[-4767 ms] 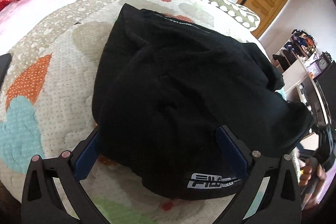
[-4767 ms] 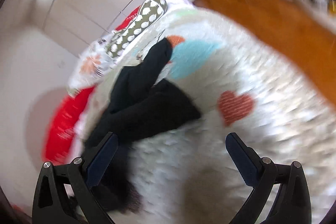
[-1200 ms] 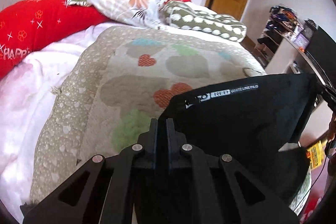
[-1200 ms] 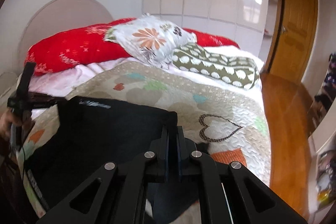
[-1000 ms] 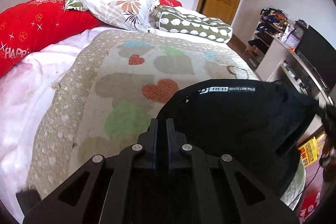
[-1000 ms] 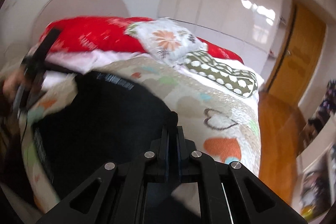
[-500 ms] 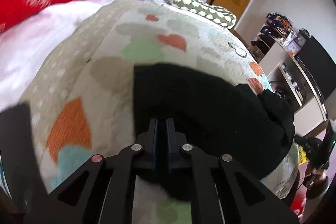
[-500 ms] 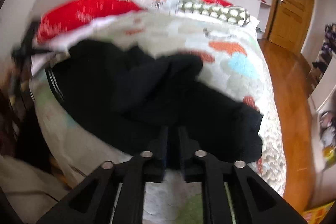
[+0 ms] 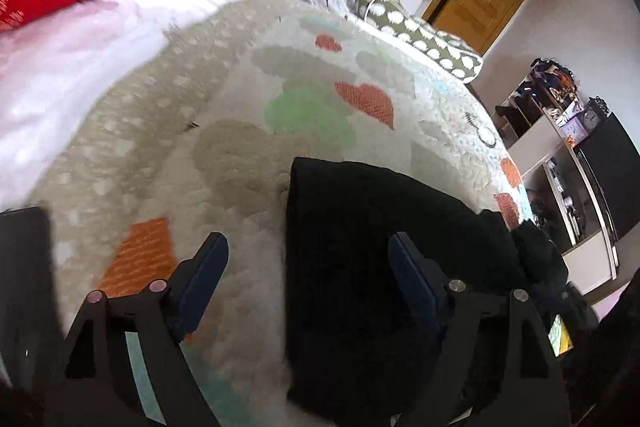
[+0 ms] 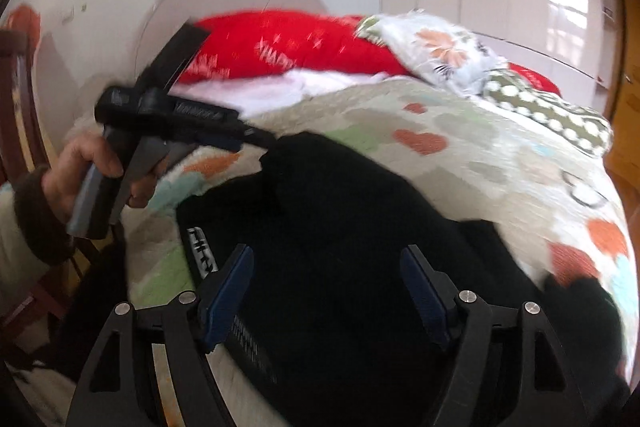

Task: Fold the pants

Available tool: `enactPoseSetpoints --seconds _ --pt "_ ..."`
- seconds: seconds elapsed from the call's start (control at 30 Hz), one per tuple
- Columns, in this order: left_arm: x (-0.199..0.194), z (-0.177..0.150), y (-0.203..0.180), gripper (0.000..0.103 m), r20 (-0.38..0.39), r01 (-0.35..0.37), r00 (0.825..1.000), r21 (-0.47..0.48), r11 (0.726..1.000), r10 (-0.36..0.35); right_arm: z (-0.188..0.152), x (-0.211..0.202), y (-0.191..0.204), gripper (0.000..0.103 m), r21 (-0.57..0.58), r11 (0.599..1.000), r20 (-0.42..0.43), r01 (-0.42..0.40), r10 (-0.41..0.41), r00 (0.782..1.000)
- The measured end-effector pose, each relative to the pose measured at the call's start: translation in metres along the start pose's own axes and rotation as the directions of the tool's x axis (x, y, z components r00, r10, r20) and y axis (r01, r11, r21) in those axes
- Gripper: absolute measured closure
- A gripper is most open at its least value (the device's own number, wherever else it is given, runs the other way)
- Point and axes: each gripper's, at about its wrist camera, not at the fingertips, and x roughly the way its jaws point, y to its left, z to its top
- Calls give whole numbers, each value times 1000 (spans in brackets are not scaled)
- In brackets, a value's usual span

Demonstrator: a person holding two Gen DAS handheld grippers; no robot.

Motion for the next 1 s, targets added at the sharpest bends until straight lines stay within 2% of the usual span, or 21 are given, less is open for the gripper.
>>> enactPoseSetpoints --seconds 0.07,0.13,0.2,0.23,0.27,0.3,0.33,0.37,0.4,0.47,0.57,0.63,0.7,0.77,0.83,0.9,0.93,0.97,1.0 --pt "13 6 1 21 -21 -1 1000 -21 1000 1 2 27 5 30 -12 1000 -54 3 -4 999" --pt "17 10 -1 21 -17 23 1000 -28 999 -23 -4 53 2 45 -8 1000 -141 21 -22 990" --pt "15 15 -7 38 -3 46 999 -12 999 -46 -6 65 -6 63 29 999 -154 16 -11 988" --pt "14 18 -12 63 -9 60 998 3 998 -60 -4 63 -12 65 63 998 -146 -5 14 989" --pt "13 20 -17 66 -20 60 998 20 998 -60 -2 58 -19 73 102 995 -131 -22 35 991" --pt "11 21 -22 67 -17 50 999 35 998 -50 0 51 -26 101 132 991 -111 -26 40 993" --pt "7 22 -27 71 -4 45 999 56 997 -44 2 43 -34 103 167 986 -87 -28 43 995" --pt "-1 23 -33 88 9 40 999 81 996 -40 4 32 -42 103 202 978 -64 -55 70 996" --pt "-6 25 -35 96 16 34 999 91 995 -35 6 22 -46 103 219 972 -42 -84 95 995" --pt "-26 26 -37 97 38 63 997 95 993 -67 8 2 -45 103 198 974 -14 -106 111 994" --pt "-49 21 -42 97 64 90 993 126 988 -99 9 -8 -34 103 144 987 -3 -69 70 998" --pt "-51 20 -46 97 55 92 993 137 986 -101 12 -3 -29 96 136 989 15 -55 54 998" --pt "-46 19 -50 97 44 92 994 139 986 -99 16 10 -25 70 153 986 4 -69 70 998" --pt "-40 18 -52 97 35 77 996 138 987 -83 17 24 -14 55 157 985 -31 -70 76 997" --pt "-36 18 -49 97 33 58 998 121 991 -63 16 35 -5 53 129 990 -53 -51 58 997" --pt "-36 18 -40 92 40 34 999 88 996 -37 15 46 3 48 96 995 -71 -23 29 997" --pt "-35 18 -32 81 37 25 999 64 998 -28 14 52 6 46 77 997 -82 -4 11 997" --pt "-34 16 -27 54 39 17 999 49 999 -19 15 60 9 46 63 998 -99 6 0 995" --pt "-33 16 -21 39 43 3 999 25 1000 -4 15 68 9 46 61 998 -116 12 -5 993"
